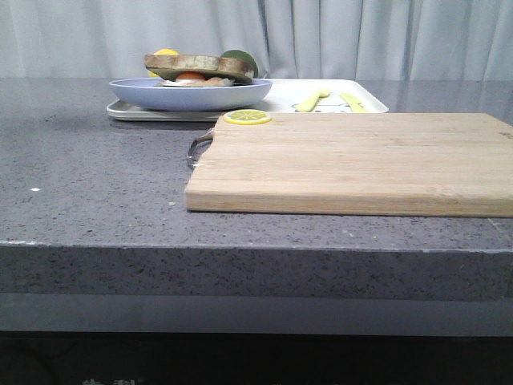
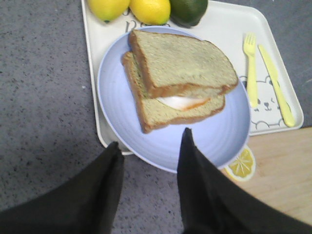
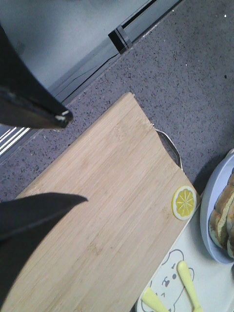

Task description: Place bread and move sandwich to tray

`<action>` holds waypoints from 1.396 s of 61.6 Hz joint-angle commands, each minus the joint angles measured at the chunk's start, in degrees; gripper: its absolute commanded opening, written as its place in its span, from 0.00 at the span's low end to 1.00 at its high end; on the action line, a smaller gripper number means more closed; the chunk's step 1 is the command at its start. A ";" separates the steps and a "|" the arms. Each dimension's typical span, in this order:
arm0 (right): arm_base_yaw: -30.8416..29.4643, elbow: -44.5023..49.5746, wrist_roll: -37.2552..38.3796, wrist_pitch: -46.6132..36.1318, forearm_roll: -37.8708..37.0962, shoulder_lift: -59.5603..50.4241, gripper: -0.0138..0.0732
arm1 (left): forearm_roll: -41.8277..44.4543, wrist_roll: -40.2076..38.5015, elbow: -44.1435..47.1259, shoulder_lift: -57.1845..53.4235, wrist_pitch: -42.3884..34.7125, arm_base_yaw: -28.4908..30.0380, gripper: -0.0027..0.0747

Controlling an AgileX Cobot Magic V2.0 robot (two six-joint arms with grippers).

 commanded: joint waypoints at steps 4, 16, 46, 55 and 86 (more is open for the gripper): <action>-0.04 -1.46 -0.21 -3.47 1.11 -0.48 0.55 | -0.61 2.91 6.08 -10.28 -4.39 -3.96 0.39; -0.04 -1.46 -0.21 -3.47 1.11 -0.48 0.55 | 3.30 5.96 18.75 -20.73 -7.83 -11.19 0.39; -0.04 -1.46 -0.21 -3.47 1.11 -0.48 0.55 | 28.61 -8.45 42.83 -46.22 -12.45 -19.29 0.39; -0.04 -1.46 -0.21 -3.47 1.11 -0.48 0.55 | 33.89 -12.70 49.14 -53.56 -15.73 -19.29 0.39; -0.04 -1.46 -0.21 -3.47 1.11 -0.48 0.55 | 29.92 -12.70 58.56 -64.88 -22.29 -19.29 0.39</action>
